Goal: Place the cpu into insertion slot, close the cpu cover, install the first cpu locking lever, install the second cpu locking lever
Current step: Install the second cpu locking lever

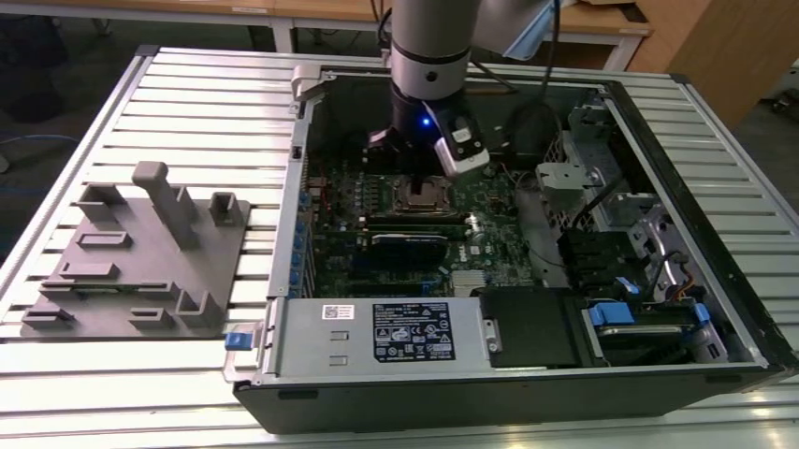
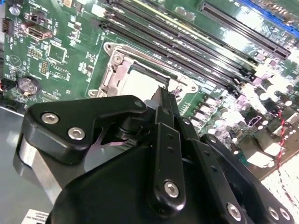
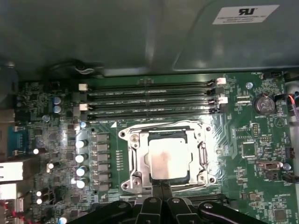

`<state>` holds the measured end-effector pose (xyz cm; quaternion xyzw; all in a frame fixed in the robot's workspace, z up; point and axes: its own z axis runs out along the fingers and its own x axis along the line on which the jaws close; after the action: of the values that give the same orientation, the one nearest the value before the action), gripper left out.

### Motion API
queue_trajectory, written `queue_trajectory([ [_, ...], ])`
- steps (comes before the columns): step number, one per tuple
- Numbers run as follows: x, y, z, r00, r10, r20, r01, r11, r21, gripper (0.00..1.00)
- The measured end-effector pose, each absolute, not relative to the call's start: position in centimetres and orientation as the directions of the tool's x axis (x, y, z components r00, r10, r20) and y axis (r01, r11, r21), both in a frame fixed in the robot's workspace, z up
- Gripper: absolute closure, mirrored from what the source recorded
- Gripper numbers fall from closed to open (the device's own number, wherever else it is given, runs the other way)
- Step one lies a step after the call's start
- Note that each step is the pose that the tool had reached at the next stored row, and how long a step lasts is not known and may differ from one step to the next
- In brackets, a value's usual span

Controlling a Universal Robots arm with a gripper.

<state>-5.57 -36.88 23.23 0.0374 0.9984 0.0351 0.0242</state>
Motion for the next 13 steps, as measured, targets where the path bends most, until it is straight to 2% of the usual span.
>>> queue_trajectory([
  [13,-4.0,-35.2,22.9,-0.996,0.075,-0.047,0.073,0.996,0.045,0.9],
])
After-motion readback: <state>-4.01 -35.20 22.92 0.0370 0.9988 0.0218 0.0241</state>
